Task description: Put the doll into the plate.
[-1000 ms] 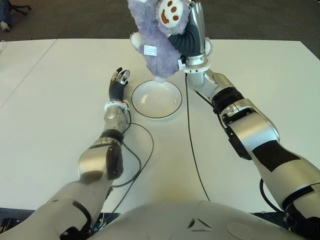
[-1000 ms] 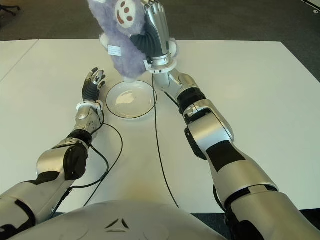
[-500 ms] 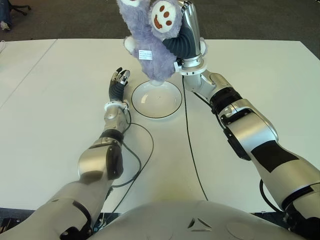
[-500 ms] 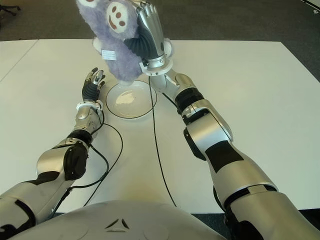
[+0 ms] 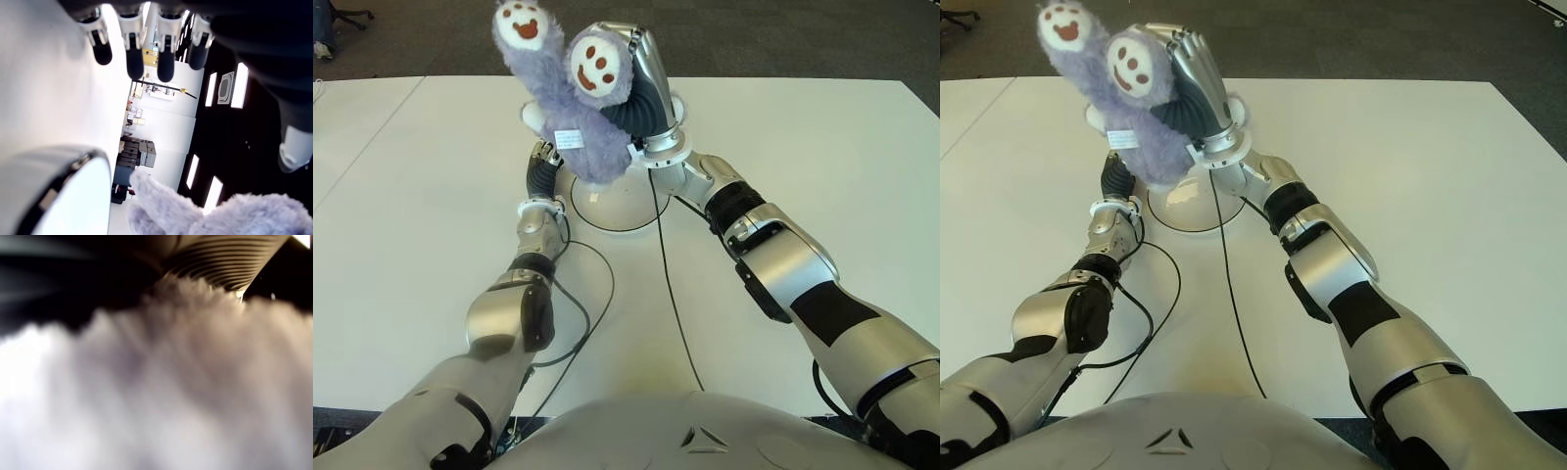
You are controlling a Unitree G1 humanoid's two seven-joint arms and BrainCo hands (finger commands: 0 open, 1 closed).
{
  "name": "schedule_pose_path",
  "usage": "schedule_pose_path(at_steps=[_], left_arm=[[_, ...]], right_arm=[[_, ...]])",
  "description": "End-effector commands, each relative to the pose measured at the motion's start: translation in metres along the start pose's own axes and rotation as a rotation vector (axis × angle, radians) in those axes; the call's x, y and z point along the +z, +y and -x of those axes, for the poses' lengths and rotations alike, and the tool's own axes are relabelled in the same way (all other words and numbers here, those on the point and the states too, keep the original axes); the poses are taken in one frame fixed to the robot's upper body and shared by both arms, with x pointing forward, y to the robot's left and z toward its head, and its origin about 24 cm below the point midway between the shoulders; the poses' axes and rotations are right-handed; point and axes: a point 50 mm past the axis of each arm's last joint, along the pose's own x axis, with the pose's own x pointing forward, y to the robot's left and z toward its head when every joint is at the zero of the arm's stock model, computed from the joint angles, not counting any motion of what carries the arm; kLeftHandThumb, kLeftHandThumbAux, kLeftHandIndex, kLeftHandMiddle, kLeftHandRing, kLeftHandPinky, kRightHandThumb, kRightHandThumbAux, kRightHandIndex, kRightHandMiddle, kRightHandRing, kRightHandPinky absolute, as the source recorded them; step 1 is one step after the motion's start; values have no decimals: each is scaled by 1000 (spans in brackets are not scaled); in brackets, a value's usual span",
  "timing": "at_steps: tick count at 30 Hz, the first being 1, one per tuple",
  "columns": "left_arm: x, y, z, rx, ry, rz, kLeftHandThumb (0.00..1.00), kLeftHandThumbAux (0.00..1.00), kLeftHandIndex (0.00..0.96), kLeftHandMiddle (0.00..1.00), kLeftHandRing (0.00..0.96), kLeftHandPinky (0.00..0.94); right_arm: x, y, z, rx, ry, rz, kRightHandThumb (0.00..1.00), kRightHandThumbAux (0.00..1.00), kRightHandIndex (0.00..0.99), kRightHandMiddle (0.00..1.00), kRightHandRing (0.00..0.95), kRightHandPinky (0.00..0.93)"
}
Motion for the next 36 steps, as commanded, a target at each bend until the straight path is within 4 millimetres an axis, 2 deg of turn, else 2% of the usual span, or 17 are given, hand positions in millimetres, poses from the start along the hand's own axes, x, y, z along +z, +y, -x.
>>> schedule_pose_path(at_steps=[1,4,7,12,24,36], left_arm=[[-77,10,43,78,380,52,0,522,110,185,162,129],[-77,10,43,82,383,58,0,521,106,186,164,130],[-77,8,43,80,371,63,0,527,116,203,178,124],[-74,4,41,60,336,57,0,528,121,207,181,112],[-73,5,40,73,354,-46,0,519,81,125,116,121],[-74,4,39,101,371,-100,0,545,68,115,113,131]], right_arm=[[0,4,16,72,47,-61,692,726,435,846,855,840],[0,5,18,92,58,-77,692,726,435,845,854,839],[-2,8,34,145,93,-111,694,725,436,845,850,841],[-1,12,47,205,123,-143,695,724,436,850,852,850],[0,16,58,303,133,-131,693,725,435,859,851,850],[-1,17,63,336,157,-135,695,724,436,847,844,845]])
